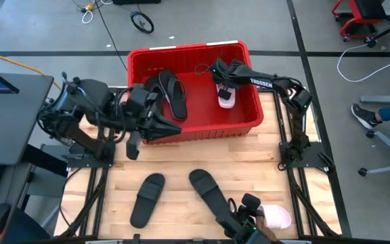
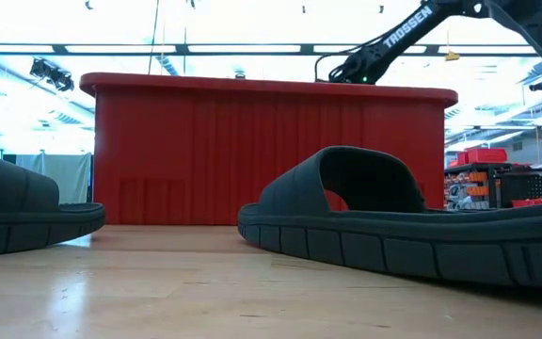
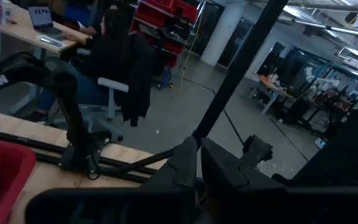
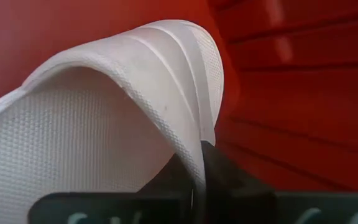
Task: Pick and place slides into bin
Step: Put the top pink slipper into the red container, then put the pink slipper into the red container
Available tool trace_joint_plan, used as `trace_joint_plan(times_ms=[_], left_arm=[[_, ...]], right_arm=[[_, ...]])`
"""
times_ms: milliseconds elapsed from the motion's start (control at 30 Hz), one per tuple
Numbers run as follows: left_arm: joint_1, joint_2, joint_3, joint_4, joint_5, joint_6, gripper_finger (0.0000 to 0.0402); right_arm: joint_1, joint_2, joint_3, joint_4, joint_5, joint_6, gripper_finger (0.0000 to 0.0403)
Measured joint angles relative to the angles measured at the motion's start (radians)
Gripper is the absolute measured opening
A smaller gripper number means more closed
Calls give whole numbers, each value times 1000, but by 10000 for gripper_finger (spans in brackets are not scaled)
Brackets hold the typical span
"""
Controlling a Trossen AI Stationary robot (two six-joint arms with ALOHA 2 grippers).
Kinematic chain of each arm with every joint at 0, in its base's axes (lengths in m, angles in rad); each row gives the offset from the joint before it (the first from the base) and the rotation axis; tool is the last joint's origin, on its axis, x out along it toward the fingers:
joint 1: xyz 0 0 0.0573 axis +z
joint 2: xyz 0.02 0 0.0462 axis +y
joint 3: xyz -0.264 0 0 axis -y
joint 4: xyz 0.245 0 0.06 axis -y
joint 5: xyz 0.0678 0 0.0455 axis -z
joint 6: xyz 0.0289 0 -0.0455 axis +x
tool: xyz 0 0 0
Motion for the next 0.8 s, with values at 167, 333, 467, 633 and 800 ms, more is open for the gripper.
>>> trace_joint_plan(times_ms=[167,333,467,633,800], left_arm=[[0,1,-1,-57,1,-1,25],[0,2,-1,-110,0,-26,13],[0,2,-2,-110,-1,-27,9],[0,2,-2,-110,-61,-28,14],[0,11,-1,-110,-128,-28,19]], right_arm=[[-6,13,0,-5,5,-4,65],[-11,-1,0,-4,5,-17,118],[-19,-4,0,-6,35,-14,151],[5,-44,-1,-63,72,15,158],[51,-154,0,-105,76,-9,151]])
